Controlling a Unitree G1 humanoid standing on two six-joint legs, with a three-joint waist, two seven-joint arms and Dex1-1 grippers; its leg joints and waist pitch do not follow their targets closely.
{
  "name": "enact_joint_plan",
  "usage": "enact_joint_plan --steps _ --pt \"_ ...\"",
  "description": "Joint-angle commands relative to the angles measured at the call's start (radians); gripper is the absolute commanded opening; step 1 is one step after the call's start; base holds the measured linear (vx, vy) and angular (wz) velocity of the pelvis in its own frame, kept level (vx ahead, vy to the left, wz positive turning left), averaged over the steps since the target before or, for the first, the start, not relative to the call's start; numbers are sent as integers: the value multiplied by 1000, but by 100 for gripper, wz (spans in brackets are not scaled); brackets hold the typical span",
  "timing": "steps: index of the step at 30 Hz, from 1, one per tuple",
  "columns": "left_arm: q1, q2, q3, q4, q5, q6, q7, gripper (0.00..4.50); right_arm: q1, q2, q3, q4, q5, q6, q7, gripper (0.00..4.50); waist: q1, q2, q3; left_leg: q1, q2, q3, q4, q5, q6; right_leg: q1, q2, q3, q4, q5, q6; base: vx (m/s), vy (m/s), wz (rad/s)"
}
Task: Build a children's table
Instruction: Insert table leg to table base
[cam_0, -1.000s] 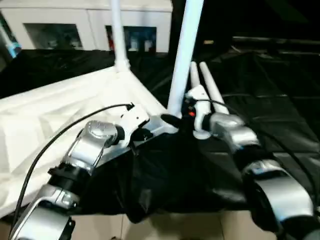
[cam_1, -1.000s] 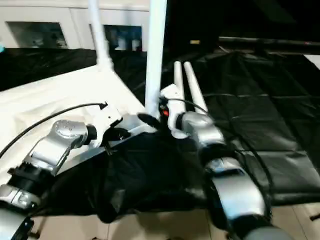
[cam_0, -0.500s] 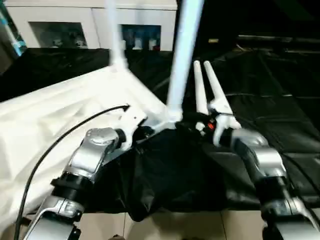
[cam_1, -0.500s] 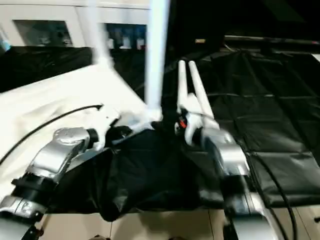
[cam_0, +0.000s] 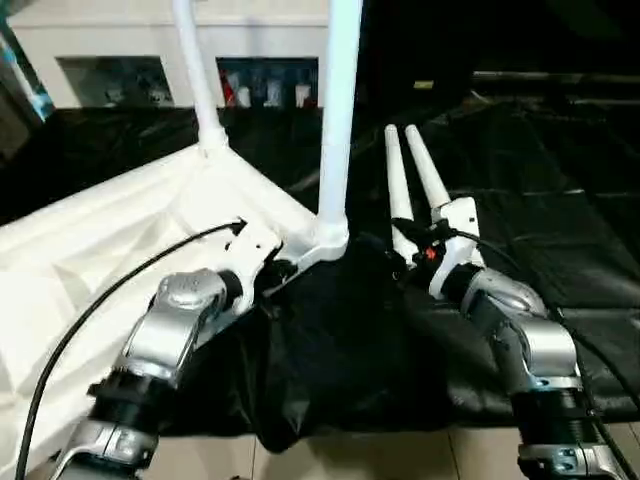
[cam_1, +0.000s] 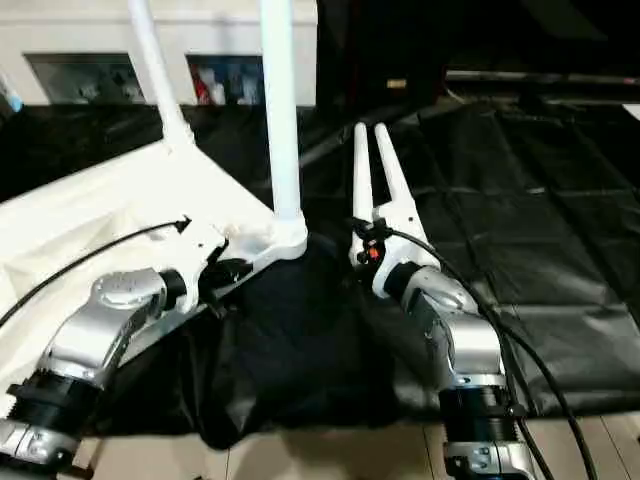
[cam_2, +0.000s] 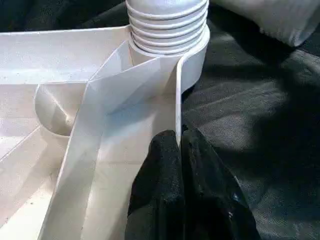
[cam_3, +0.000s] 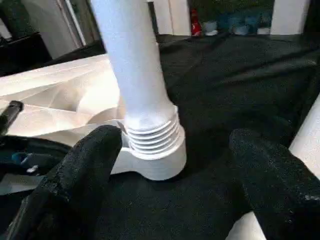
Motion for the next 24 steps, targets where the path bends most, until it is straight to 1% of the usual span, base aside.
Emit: enact_joint_plan --steps 1,2,3,4,5,6,7,8,9,10,11,12,13,14,15,16,17,18,19,20,21,22,23,24 --pt "-10 -1 22 -66 -22 -14 22 0 1 15 21 -20 -2 6 -10 391 16 9 -96 -68 -41 0 -18 -20 306 141 -79 -6 -87 -280 -188 114 9 59" --pt "-10 -1 22 -66 -22 -14 22 0 1 15 22 -19 -2 6 -10 391 9 13 -98 -65 -40 -9 -14 21 327 143 -71 -20 -84 -251 -189 114 9 59" --pt "-9 -1 23 -66 -22 -13 23 0 2 15 27 -17 -2 3 -9 391 0 25 -98 -59 -46 -23 -9 106 367 153 -47 -45 -78 -188 -179 123 12 65" --pt "-9 -1 24 -66 -22 -13 24 0 2 16 33 -14 -4 0 -5 391 -7 24 -96 -49 -49 -34 -9 141 389 152 -31 -55 -73 -161 -170 146 11 57" --pt "-6 0 25 -67 -22 -13 25 0 4 16 49 -8 -10 -8 2 391 -17 29 -99 -8 -54 -64 -8 227 443 142 1 -68 -54 -114 -153 146 11 57" --pt "-3 1 26 -68 -21 -13 25 0 5 17 57 -6 -14 -11 4 391 -39 38 -99 72 -41 -128 -16 284 538 90 40 -74 -9 -131 -119 173 -14 55" --pt "-3 1 26 -68 -21 -13 25 0 5 17 57 -6 -14 -11 4 391 -66 38 -103 122 -24 -187 -18 328 612 39 55 -67 34 -169 -85 175 -56 55" --pt "3 5 27 -73 -20 -11 25 0 9 16 74 -8 -18 -14 12 391 -87 34 -106 206 47 -290 -23 383 716 -66 36 -13 117 -278 -25 175 -56 55" --pt "4 6 27 -75 -19 -11 25 0 11 15 78 -9 -20 -15 13 391 -94 19 -103 204 55 -344 -34 532 734 -109 3 51 156 -264 30 138 -136 40" --pt "8 8 27 -78 -18 -10 25 0 13 12 87 -11 -24 -22 15 391 -100 9 -101 197 42 -360 -37 546 683 -120 -17 94 155 -231 49 24 -201 21" --pt "12 10 26 -82 -17 -14 24 0 14 17 83 -11 -15 -11 10 391 -102 -25 -100 175 -31 -275 -1 362 417 -87 -52 180 72 -100 25 24 -201 21" --pt "18 10 23 -87 -21 -23 20 0 13 21 73 -11 -6 -1 1 391 -31 -102 -81 -42 -198 -128 88 20 276 162 -45 274 -5 141 57 -29 -181 30" --pt "19 11 20 -88 -20 -25 18 0 13 20 70 -11 -3 -1 1 391 5 -78 -103 -103 -209 -92 149 -53 264 217 -65 299 8 404 76 110 -95 53" --pt "19 12 18 -88 -20 -26 16 0 13 20 69 -12 -2 -1 1 391 9 -84 -90 -108 -184 -65 157 17 165 168 -35 256 51 916 162 110 -95 53" --pt "20 13 13 -87 -21 -29 9 0 14 16 67 -13 1 -5 2 391 25 -77 -92 -98 -183 -39 120 140 106 149 -3 200 90 1303 205 100 -9 35" --pt "20 13 13 -87 -21 -29 9 0 14 16 67 -13 1 -5 2 391 34 -62 -100 -98 -177 -33 94 207 117 142 7 177 105 1409 231 -101 56 1" --pt "19 13 12 -85 -24 -32 5 0 13 13 67 -12 3 -5 0 391 36 -9 -112 -107 -123 -48 45 285 188 133 -3 159 121 1356 273 -101 56 1" --pt "18 15 10 -72 -32 -46 -17 0 14 1 63 -17 13 1 0 391 4 57 -128 -39 38 -131 49 414 370 44 -39 105 161 969 307 -166 78 -3" --pt "20 21 5 -70 -36 -56 -36 0 16 -7 62 -21 16 3 4 391 -36 62 -131 45 177 -250 57 615 549 -68 -69 122 238 525 290 -108 26 -14" --pt "22 25 0 -69 -40 -63 -54 0 17 -13 62 -25 19 4 10 391 -59 35 -123 106 182 -297 101 1100 572 -147 -121 218 187 154 165 -108 26 -14" --pt "25 30 -7 -70 -45 -71 -77 0 18 -22 60 -28 23 2 19 391 -32 9 -98 -28 18 -176 60 921 363 -67 -68 205 103 275 95 -176 163 -16" --pt "26 31 -9 -71 -47 -73 -82 0 18 -24 59 -29 24 2 21 391 -8 2 -89 -88 -75 -105 17 659 272 -19 -27 165 45 302 78 -271 318 7" --pt "30 38 -22 -74 -45 -88 -106 0 19 -33 51 -31 39 7 40 391 -4 -11 -87 -72 -97 -79 37 66 179 -27 -72 160 -2 49 18 -271 318 7" --pt "35 53 -47 -75 -41 -124 -152 0 19 -55 46 -32 51 -2 79 391 0 -9 -82 -71 -57 -84 12 -188 89 6 -115 147 -13 -216 -86 -200 190 -2"
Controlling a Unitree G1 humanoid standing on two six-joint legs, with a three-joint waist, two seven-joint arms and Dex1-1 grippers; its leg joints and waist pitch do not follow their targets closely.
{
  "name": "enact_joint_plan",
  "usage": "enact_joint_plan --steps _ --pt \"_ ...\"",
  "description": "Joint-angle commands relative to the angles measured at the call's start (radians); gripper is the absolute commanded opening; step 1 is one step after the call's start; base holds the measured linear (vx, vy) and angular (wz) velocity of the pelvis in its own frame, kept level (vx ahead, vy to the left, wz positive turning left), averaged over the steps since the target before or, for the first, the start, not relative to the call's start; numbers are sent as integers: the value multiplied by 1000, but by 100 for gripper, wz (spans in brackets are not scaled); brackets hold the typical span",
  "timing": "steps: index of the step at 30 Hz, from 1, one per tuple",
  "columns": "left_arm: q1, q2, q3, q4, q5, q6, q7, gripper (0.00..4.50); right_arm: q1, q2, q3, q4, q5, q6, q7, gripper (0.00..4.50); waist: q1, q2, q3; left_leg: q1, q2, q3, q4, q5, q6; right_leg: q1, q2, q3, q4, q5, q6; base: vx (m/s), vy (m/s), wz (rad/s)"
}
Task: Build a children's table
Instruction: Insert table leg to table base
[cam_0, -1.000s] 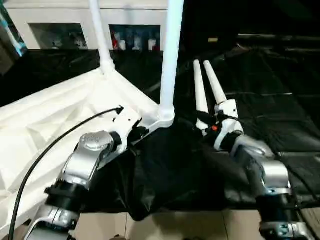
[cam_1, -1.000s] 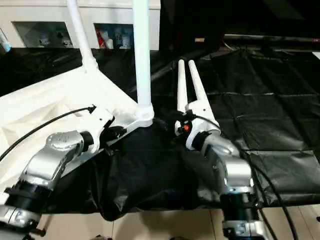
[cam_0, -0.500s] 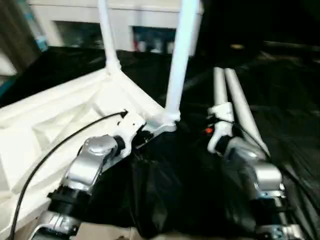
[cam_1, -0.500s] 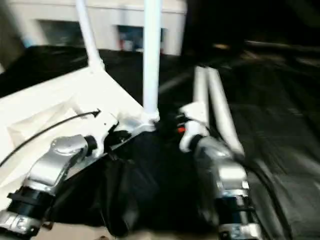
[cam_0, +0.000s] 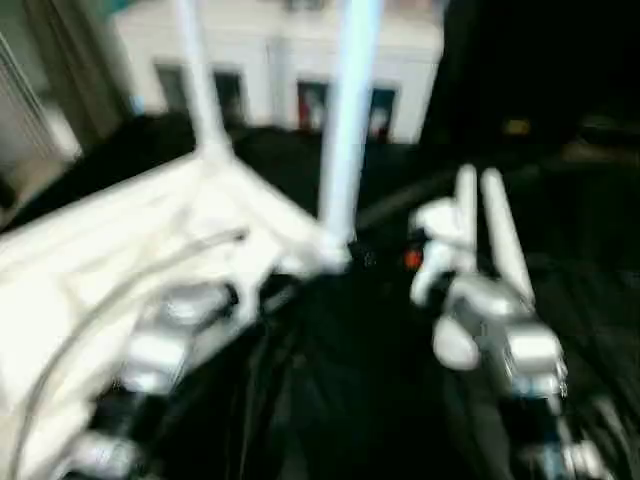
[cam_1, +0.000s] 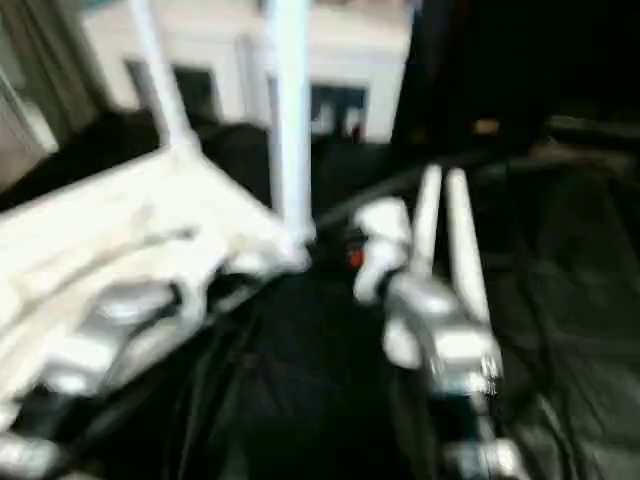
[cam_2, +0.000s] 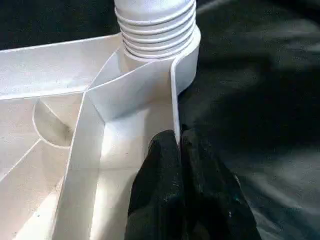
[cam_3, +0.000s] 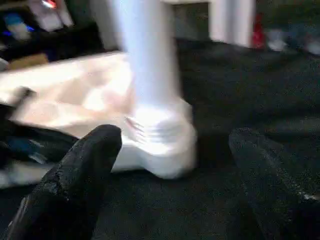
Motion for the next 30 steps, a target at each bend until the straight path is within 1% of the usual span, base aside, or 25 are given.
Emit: enact_joint_plan --steps 1,2,3,5,7,8,9,11,13,14,15,16,17,18,19,20,21,22,23,24,25,26,28,29,30 --pt "-13 -2 -36 -49 -22 -79 -69 0 -15 0 0 -16 26 -1 35 410 13 -8 -62 36 95 -14 -90 -292 -17 62 -83 19 -113 -297 -200 -121 39 -10" --pt "-16 13 -55 -46 -25 -83 -96 0 -18 -22 -4 -12 30 -4 67 420 5 -3 -57 47 111 -10 -113 -434 -66 46 -58 1 -112 -363 -227 -121 39 -10" --pt "-21 19 -62 -39 -23 -89 -106 0 -19 -35 -4 -11 35 -6 91 420 2 5 -55 58 121 -1 -126 -545 -103 34 -46 -6 -115 -364 -231 -104 -9 3" --pt "-25 25 -68 -33 -22 -96 -116 0 -21 -49 -2 -11 40 -7 115 437 1 1 -48 64 126 4 -135 -664 -138 24 -47 -11 -127 -412 -214 -100 -9 4" --pt "-38 45 -86 -15 -23 -115 -171 0 -22 -105 26 -21 54 -9 197 445 7 -9 -42 80 125 15 -129 -706 -143 17 -60 -14 -157 -582 -166 -100 -6 3" --pt "-39 47 -87 -14 -23 -116 -178 0 -21 -111 29 -24 57 -8 208 445 7 -9 -41 83 125 17 -127 -706 -145 16 -62 -16 -164 -615 -153 -102 -7 3" --pt "-40 50 -89 -14 -22 -118 -187 0 -20 -118 33 -28 61 -8 222 445 5 -6 -45 81 127 16 -133 -694 -147 26 -62 -22 -164 -615 -143 -91 -1 -1" --pt "-46 64 -98 -16 -28 -128 -238 0 -18 -156 50 -49 79 8 290 445 2 -6 -46 67 132 13 -155 -705 -155 41 -52 -33 -158 -560 -141 -77 16 -9" --pt "-55 68 -101 -8 -27 -134 -251 0 -21 -181 63 -45 70 1 322 445 2 -2 -44 69 135 16 -173 -761 -168 41 -40 -44 -150 -525 -146 -82 22 -7" --pt "-59 69 -102 -3 -27 -137 -250 0 -23 -187 65 -39 62 -4 325 445 5 2 -40 64 139 27 -196 -808 -178 47 -26 -57 -138 -500 -150 -84 19 -4" --pt "-69 69 -104 11 -28 -143 -252 0 -30 -197 69 -18 41 -21 328 445 17 12 -37 21 149 55 -261 -872 -185 83 13 -84 -58 -424 -150 -111 1 2" --pt "-74 69 -105 18 -27 -149 -254 0 -34 -202 72 -7 30 -35 326 445 113 1 -47 -73 154 128 -327 -831 -174 145 50 -77 111 -280 -129 -156 -53 19" --pt "-78 69 -105 24 -25 -154 -254 0 -36 -204 76 1 19 -47 319 445 128 -16 -55 -54 145 172 -305 -663 -164 125 45 -31 111 -359 -119 -156 -53 19" --pt "-80 69 -105 29 -23 -158 -255 0 -38 -208 80 6 14 -55 314 445 70 -98 -54 146 99 89 66 -187 -118 -104 -125 54 -199 -968 -73 -26 -157 29" --pt "-81 69 -106 30 -23 -158 -255 0 -38 -209 81 6 14 -55 314 445 77 -67 -66 110 93 40 64 -41 -65 -68 -125 109 -211 -1024 -78 102 -137 3" --pt "-88 68 -107 42 -20 -165 -262 0 -36 -221 97 10 6 -61 326 445 80 -62 -37 9 61 0 47 17 -38 49 -106 98 -174 -878 -146 102 -137 3" --pt "-89 68 -108 44 -18 -167 -263 0 -35 -224 102 10 3 -63 328 445 109 -22 -46 50 113 -4 2 -44 -68 38 -123 76 -159 -759 -169 0 0 0" --pt "-94 68 -111 51 -14 -171 -269 0 -34 -229 113 14 -11 -69 328 445 90 -24 -50 125 129 24 -49 -363 -112 -26 -21 20 -122 -630 -195 -115 27 11" --pt "-98 67 -114 57 -11 -175 -272 0 -35 -228 117 21 -21 -73 319 445 59 -7 -49 96 144 18 -112 -542 -132 10 10 1 -89 -402 -225 -115 27 11" --pt "-102 67 -116 63 -8 -179 -275 0 -37 -225 117 27 -26 -76 311 445 53 2 -57 87 153 13 -137 -567 -122 31 1 -5 -81 -218 -246 -112 53 -9" --pt "-104 67 -116 66 -8 -181 -277 0 -38 -224 116 28 -27 -78 308 445 51 1 -55 87 150 18 -145 -573 -115 34 -2 -8 -90 -196 -245 -60 67 -8" --pt "-106 67 -118 71 -8 -184 -279 0 -39 -223 116 30 -29 -80 306 445 43 -6 -51 91 145 30 -146 -578 -102 35 -13 -8 -109 -238 -239 -60 67 -8" --pt "-115 65 -121 86 -10 -193 -281 0 -38 -218 116 29 -29 -83 302 445 36 -14 -42 94 133 44 -141 -579 -100 33 -33 -12 -148 -463 -186 -81 50 -4" --pt "-118 64 -121 91 -11 -196 -281 0 -37 -217 117 28 -29 -84 301 445 35 -16 -40 97 132 47 -142 -575 -99 31 -38 -15 -159 -517 -168 -78 46 -5" --pt "-123 63 -123 101 -11 -204 -281 0 -35 -217 119 27 -28 -88 298 445 29 -12 -37 104 133 47 -143 -589 -99 30 -41 -27 -175 -581 -141 -77 40 -7"
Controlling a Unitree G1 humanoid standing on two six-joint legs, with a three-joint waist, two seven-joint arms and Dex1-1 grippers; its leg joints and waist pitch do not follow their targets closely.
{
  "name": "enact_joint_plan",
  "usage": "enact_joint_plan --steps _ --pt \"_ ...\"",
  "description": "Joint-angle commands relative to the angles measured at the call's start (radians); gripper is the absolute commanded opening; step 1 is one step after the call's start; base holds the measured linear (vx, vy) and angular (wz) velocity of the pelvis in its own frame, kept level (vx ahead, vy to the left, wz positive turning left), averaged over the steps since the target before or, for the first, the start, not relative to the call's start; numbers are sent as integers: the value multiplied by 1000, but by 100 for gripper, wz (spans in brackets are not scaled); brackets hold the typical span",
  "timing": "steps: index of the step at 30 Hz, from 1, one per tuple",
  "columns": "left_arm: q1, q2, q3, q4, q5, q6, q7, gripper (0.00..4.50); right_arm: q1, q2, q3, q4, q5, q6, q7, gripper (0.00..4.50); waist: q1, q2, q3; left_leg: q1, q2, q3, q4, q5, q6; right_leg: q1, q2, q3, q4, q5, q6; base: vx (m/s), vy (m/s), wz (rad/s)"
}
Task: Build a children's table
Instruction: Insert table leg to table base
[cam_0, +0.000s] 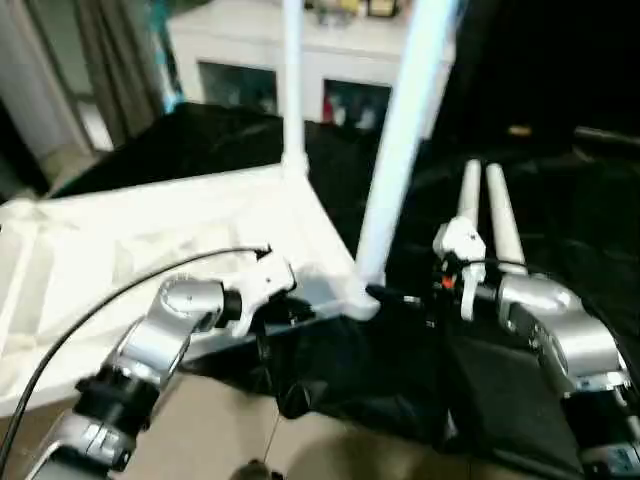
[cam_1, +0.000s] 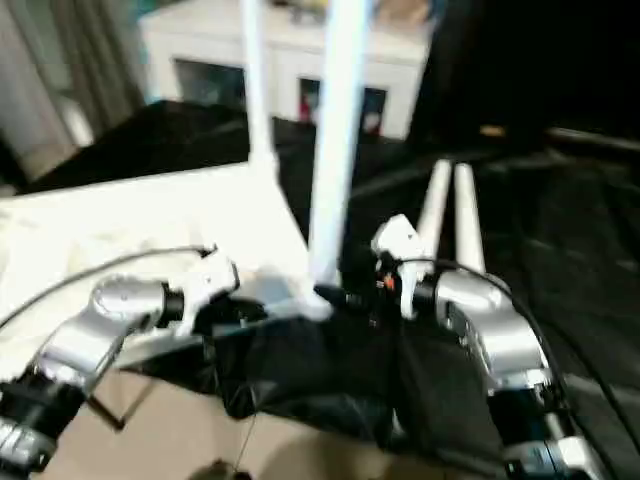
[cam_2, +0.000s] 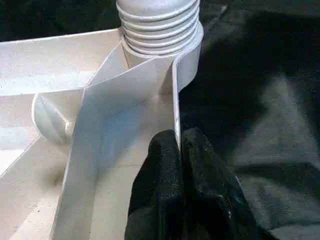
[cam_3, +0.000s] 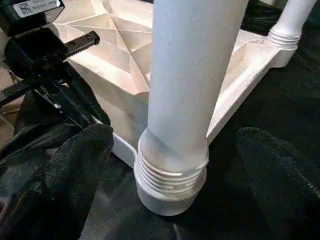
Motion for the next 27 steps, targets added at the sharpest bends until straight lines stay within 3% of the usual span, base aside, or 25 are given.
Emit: enact_joint_plan --steps 1,2,3,4,5,6,7,8,9,10,11,12,13,14,15,16,19,22,25,26,27 --pt "-47 -8 10 -19 -6 -49 -9 0 0 -1 -1 -1 -3 -18 -9 445 -16 10 -54 60 55 -30 -113 -620 -54 22 -45 -20 -114 -560 -35 -77 38 -11" --pt "-51 -10 9 -10 -4 -57 -6 0 2 -1 0 1 -3 -21 -11 445 -20 13 -53 55 60 -31 -126 -656 -57 32 -36 -35 -112 -539 -26 -77 38 -11" --pt "-58 -17 11 6 1 -75 7 0 4 -1 1 5 -6 -27 -15 445 -14 32 -49 24 85 -21 -192 -779 -67 70 0 -71 -52 -420 -30 -82 24 -11" --pt "-58 -17 11 7 1 -76 8 0 4 -1 1 6 -6 -27 -16 445 13 45 -50 -36 110 -5 -254 -862 -74 120 17 -79 82 -283 -43 -144 4 5" --pt "-61 -24 13 20 10 -105 26 0 6 0 1 7 -10 -29 -21 445 94 40 -52 -109 80 91 -280 -886 -96 131 52 -99 162 -141 -35 -144 4 5" --pt "-61 -24 13 20 10 -105 26 0 6 0 1 7 -10 -29 -21 445 82 -19 -87 16 75 106 -190 -549 -108 66 -7 11 110 -514 10 -77 -85 19" --pt "-62 -25 11 22 13 -105 29 0 7 1 0 7 -11 -29 -24 445 47 -94 -99 109 60 71 -4 -337 -100 -40 -76 39 -37 -776 54 35 -207 21" --pt "-62 -25 10 24 16 -106 31 0 7 1 0 7 -12 -29 -26 445 80 -48 -73 42 13 -25 59 21 13 -18 -107 140 -133 -944 14 35 -207 21" --pt "-62 -31 0 39 44 -124 66 0 9 25 -16 13 -18 -20 -84 445 92 -25 -72 -16 24 -49 22 65 24 55 -116 112 -89 -763 -38 52 -149 0" --pt "-61 -33 0 40 44 -125 68 0 8 29 -19 15 -20 -18 -96 445 92 -7 -84 16 70 -35 -38 -17 -32 17 -38 60 -27 -374 -97 0 0 0" --pt "-57 -39 3 37 47 -122 85 0 9 52 -31 29 -31 -15 -152 445 76 -11 -101 42 79 -31 -45 -52 -34 8 -14 44 -5 -189 -124 0 0 0" --pt "-55 -42 5 36 48 -118 95 0 11 65 -37 39 -37 -18 -184 445 57 -2 -103 28 76 -23 -60 -102 -19 22 -18 30 9 -8 -190 -66 6 8" --pt "-53 -45 7 36 46 -124 100 0 15 80 -43 47 -42 -24 -215 445 50 3 -102 20 73 -18 -63 -130 -18 24 -20 28 3 6 -204 -54 8 -3" --pt "-52 -48 9 36 42 -126 101 0 21 95 -48 50 -42 -22 -239 445 41 5 -96 14 71 -12 -70 -210 -20 23 -25 26 -10 -47 -212 -54 8 -3" --pt "-53 -51 12 36 41 -119 107 0 31 106 -49 42 -36 -18 -246 445 36 -2 -89 15 72 -6 -77 -282 -28 23 -31 28 -26 -147 -197 0 0 0" --pt "-53 -51 12 36 41 -119 107 0 31 106 -49 42 -36 -18 -246 445 35 -2 -85 16 70 -5 -82 -321 -39 24 -36 30 -37 -243 -169 0 0 0" --pt "-57 -55 20 40 37 -109 113 0 44 120 -49 25 -29 -9 -252 445 30 -6 -79 15 71 -5 -88 -341 -48 17 -40 36 -51 -336 -123 0 0 0" --pt "-63 -57 31 49 27 -110 106 0 58 136 -39 9 -29 -3 -262 445 21 -6 -86 16 72 2 -94 -281 -35 26 -38 34 -56 -269 -124 0 0 0" --pt "-66 -57 31 53 26 -111 108 0 62 138 -34 -2 -24 5 -265 445 18 -5 -81 31 74 3 -101 -374 -35 33 -37 32 -70 -377 -111 0 0 0" --pt "-68 -55 30 58 25 -112 111 0 64 139 -32 -10 -21 8 -267 445 5 20 -83 120 87 38 -76 -471 -84 -17 10 51 -102 -470 -100 0 0 0" --pt "-69 -54 29 61 24 -112 113 0 65 139 -30 -15 -19 10 -268 445 -3 4 -54 181 77 45 -70 -615 -118 -50 51 18 -110 -521 -110 -4 7 -23"
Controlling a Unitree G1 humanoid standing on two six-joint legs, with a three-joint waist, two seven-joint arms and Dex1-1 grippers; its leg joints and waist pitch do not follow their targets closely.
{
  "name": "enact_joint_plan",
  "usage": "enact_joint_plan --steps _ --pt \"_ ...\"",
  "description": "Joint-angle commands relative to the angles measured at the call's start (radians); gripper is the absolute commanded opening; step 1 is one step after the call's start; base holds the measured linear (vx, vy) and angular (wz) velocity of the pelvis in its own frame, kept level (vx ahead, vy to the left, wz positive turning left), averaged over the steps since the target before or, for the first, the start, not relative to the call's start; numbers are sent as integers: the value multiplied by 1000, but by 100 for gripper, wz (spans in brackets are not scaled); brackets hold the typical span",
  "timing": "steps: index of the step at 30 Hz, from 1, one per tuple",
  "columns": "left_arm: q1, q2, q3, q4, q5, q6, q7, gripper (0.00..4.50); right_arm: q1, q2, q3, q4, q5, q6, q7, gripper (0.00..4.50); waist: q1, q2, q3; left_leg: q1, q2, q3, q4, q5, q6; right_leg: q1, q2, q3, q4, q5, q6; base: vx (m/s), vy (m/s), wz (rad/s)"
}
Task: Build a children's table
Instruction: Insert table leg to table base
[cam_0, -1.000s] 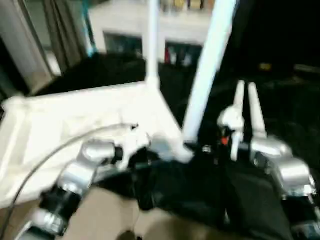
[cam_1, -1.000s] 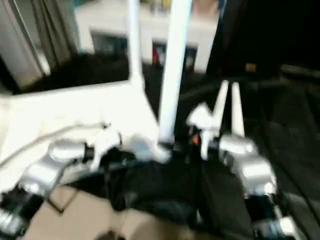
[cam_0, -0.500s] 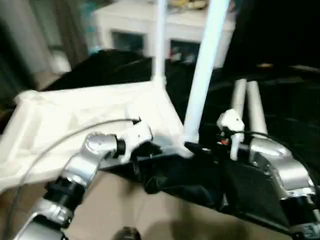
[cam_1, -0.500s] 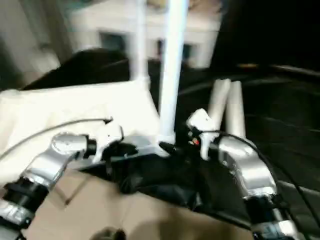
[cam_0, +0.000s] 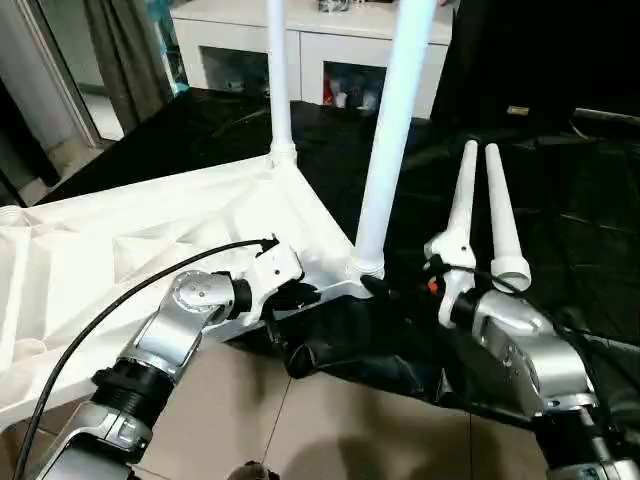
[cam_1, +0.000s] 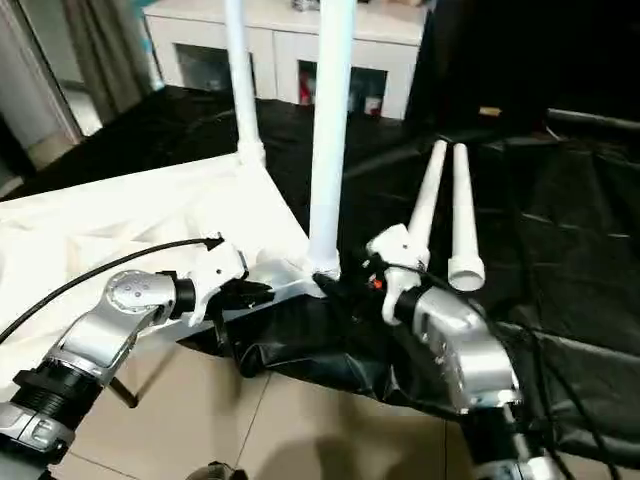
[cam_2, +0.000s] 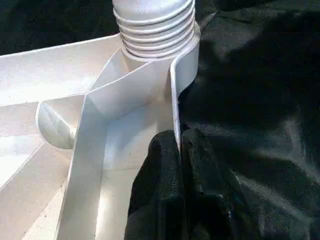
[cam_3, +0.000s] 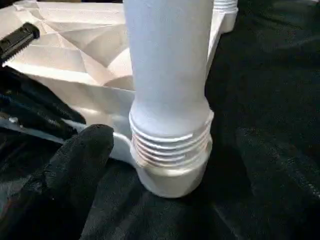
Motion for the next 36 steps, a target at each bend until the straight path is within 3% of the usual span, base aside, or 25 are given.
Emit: enact_joint_plan --steps 1,2,3,4,5,6,7,12,14,15,16,17,18,19,20,21,22,23,24,25,26,29,30,32,36 --pt "-45 -5 20 -25 -17 -21 7 0 0 -4 1 -43 12 9 -7 445 -36 -9 -34 189 30 -4 -60 -736 -105 -67 13 -11 -137 -548 -140 9 -16 -59" --pt "-46 -5 20 -23 -17 -21 7 0 1 -5 2 -44 12 9 -7 445 -40 -8 -29 198 36 -9 -67 -773 -98 -66 14 -21 -132 -548 -137 9 -16 -59" --pt "-48 -7 23 -21 -16 -20 6 0 2 -4 2 -45 10 9 -8 445 -47 -11 -36 167 40 -25 -91 -775 -70 -19 -14 -27 -113 -511 -129 70 24 -88" --pt "-49 -9 25 -20 -16 -18 5 0 3 -2 2 -47 7 7 -7 445 -47 -5 -36 157 39 -24 -98 -773 -60 -6 -19 -26 -113 -507 -126 108 72 -87" --pt "-49 -9 25 -20 -16 -18 6 0 3 -2 2 -47 6 6 -7 445 -41 -9 -42 48 7 -34 -107 -676 -14 87 -67 -22 -120 -591 -66 108 72 -87" --pt "-46 -9 25 -25 -16 -15 4 0 2 2 2 -48 9 3 -4 445 -36 -13 -61 60 -15 -21 -83 -534 10 88 -101 -6 -163 -718 -44 91 50 -39" --pt "-43 -10 25 -27 -15 -14 4 0 1 5 2 -50 10 2 -3 445 -26 -24 -73 22 -21 -21 -76 -350 42 127 -110 9 -162 -665 -74 71 24 -10" --pt "-36 -7 26 -33 -13 -14 4 0 -4 14 7 -58 21 -2 7 445 -40 -19 -96 63 -15 -18 -86 -151 144 118 -50 -13 -93 -108 -317 124 6 2" --pt "-32 -4 26 -38 -15 -12 5 0 -7 14 15 -65 27 -4 19 445 -40 -20 -107 47 -34 -20 -67 -48 204 143 -42 -12 -69 85 -341 177 13 5" --pt "-27 -2 29 -43 -12 -10 6 0 -7 8 27 -75 25 2 26 445 -36 -42 -107 -26 -70 -34 -35 20 289 194 -48 -21 -67 190 -311 178 30 6" --pt "-21 2 31 -49 -7 -6 10 0 -6 5 37 -84 25 6 36 445 -35 -28 -118 -36 -77 -36 -24 44 325 211 -61 -21 -67 239 -294 163 33 24" --pt "-20 3 32 -51 -6 -5 12 0 -6 5 40 -87 25 6 39 445 -45 -30 -117 -117 -94 -61 21 113 425 259 -82 -50 -67 333 -202 163 33 24" --pt "-6 15 38 -66 8 4 30 0 -3 13 41 -105 37 8 52 445 -66 17 -122 -23 -71 -111 5 322 470 189 -34 -114 -29 370 -149 173 40 64" --pt "-4 16 39 -68 9 5 32 0 -3 14 41 -107 38 8 53 445 -113 36 -126 106 -40 -195 18 545 577 72 23 -147 43 248 -106 268 -84 56" --pt "-2 18 40 -70 10 6 34 0 -3 16 39 -109 41 8 54 445 -180 33 -135 267 58 -363 18 1011 740 -101 -10 -102 94 -145 20 268 -84 56" --pt "5 23 45 -77 8 7 36 0 -1 18 37 -114 47 6 59 445 -176 27 -128 287 94 -343 52 1204 640 -145 -54 -53 92 -131 16 290 -230 0" --pt "10 26 49 -82 6 10 41 0 1 19 36 -117 52 7 65 445 -165 -7 -94 204 51 -319 38 1273 427 -140 -103 15 87 86 59 101 -204 -26" --pt "17 32 56 -81 7 9 51 0 7 19 38 -121 57 2 76 445 -136 -77 -94 86 -103 -235 85 796 239 -48 -124 86 -26 423 59 101 -204 -26" --pt "19 35 58 -80 7 9 51 0 8 19 39 -122 58 1 78 445 -130 -127 -107 16 -154 -184 69 491 210 58 -84 99 -23 599 131 -8 -126 7" --pt "22 40 58 -79 5 13 46 0 11 20 41 -125 58 1 78 445 -98 -102 -108 -27 -161 -133 95 149 116 94 -120 100 -25 1031 91 33 -84 27" --pt "25 43 58 -83 5 17 45 0 12 19 43 -125 61 1 77 445 -95 -99 -114 -10 -157 -113 52 107 35 91 -79 37 -2 1273 79 33 -84 27" --pt "31 51 61 -97 3 28 40 0 7 19 42 -118 66 1 74 445 -91 -26 -117 -22 -89 -113 -3 156 7 100 -72 33 7 1080 -38 -66 0 2" --pt "33 53 61 -101 1 31 38 0 4 23 38 -116 66 2 74 445 -98 -19 -99 -6 -37 -116 -16 164 13 75 -54 16 -11 751 -144 -89 -25 3" --pt "35 58 61 -105 -5 35 28 0 -2 24 36 -110 68 3 75 445 -99 -21 -78 20 -5 -109 -37 -22 13 58 -70 13 -51 279 -258 -67 -23 6" --pt "37 67 56 -112 0 46 8 0 -10 17 33 -103 78 7 85 445 -89 -30 -52 40 8 -62 -56 -336 -18 36 -81 22 -98 -339 -245 -84 -7 9"
